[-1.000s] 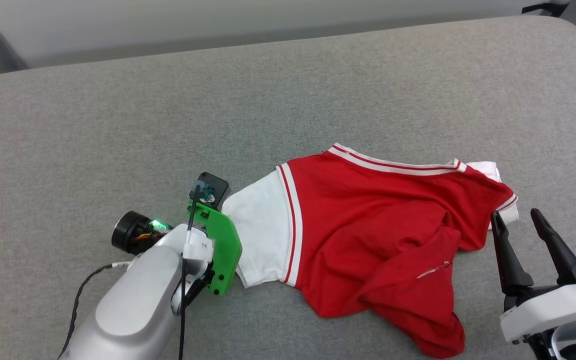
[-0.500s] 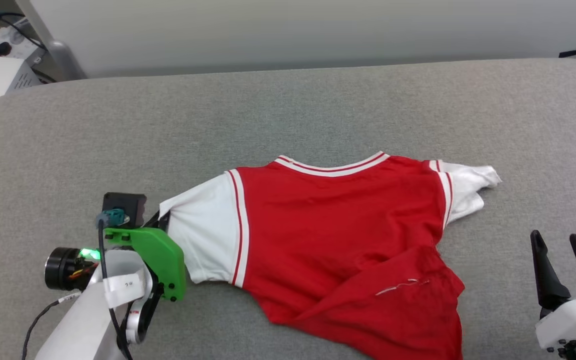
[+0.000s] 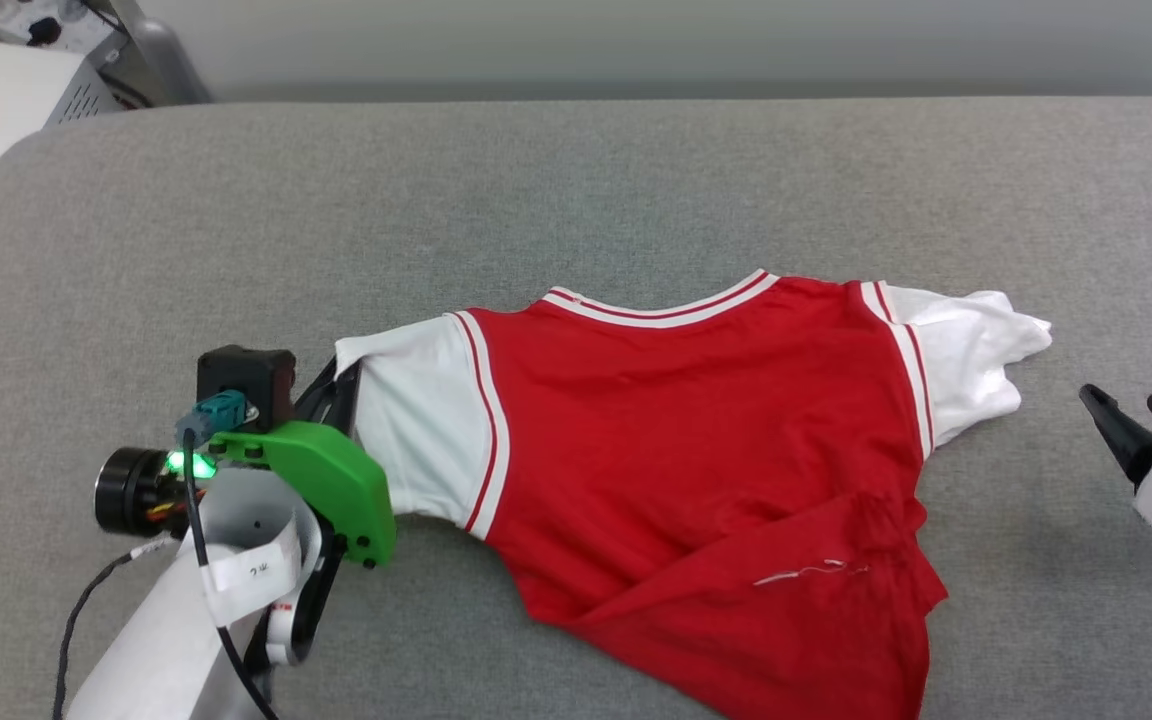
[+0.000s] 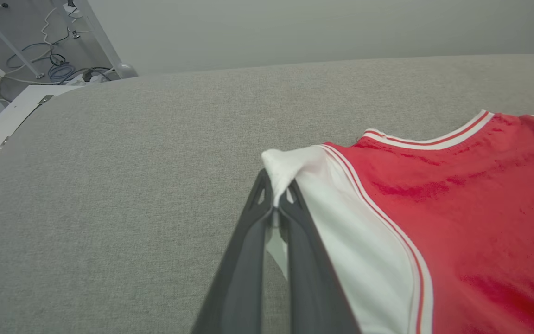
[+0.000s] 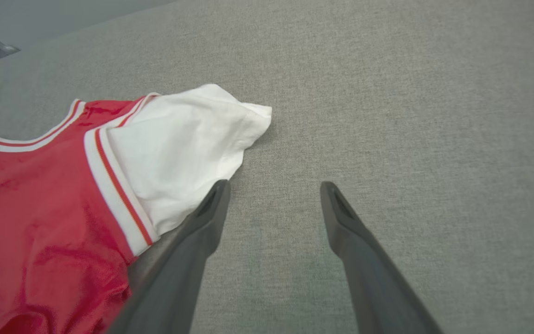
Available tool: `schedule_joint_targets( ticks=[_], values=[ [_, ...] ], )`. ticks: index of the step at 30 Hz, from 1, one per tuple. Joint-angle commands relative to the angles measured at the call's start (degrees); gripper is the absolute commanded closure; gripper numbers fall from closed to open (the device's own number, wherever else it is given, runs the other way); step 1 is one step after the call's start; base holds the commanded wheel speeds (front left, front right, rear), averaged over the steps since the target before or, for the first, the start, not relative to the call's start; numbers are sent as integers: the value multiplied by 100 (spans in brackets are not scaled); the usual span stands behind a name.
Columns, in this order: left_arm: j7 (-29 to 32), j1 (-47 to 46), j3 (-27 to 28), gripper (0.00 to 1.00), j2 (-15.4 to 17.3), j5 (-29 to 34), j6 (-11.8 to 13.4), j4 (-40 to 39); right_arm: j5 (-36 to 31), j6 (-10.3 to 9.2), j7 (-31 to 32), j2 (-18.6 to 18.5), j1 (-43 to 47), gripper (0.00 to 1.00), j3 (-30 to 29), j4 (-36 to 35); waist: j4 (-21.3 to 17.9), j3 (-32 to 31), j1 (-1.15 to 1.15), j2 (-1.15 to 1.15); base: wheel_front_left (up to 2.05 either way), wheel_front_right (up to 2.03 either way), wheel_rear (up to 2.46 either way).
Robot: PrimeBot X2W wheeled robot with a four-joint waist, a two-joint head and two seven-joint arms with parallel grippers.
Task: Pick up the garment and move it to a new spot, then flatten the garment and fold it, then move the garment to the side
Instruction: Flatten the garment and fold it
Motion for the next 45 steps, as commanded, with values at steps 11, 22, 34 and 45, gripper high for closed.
schedule_joint_targets(
  ticks=[11,22,34,45],
  values=[
    [-223,-654,-232,100,-315,243,20,-263,430,-1,848,-675,-1760,0,1073,1393,570,894,0,0,0,0,0],
    [-360,-703,-291,100,-433,156,-29,-101,893,-1,1488,-569,-1800,0,2155,2355,647,1027,0,0,0,0,0],
    [-487,-631,-197,100,-364,-3,-82,175,1555,-1,996,-799,-2063,100,1945,2269,481,496,0,0,0,0,0],
    [-656,-878,135,100,-123,-170,-175,488,1251,-1,528,-1202,-1744,100,1452,1190,143,-287,0,0,0,0,0]
  ],
)
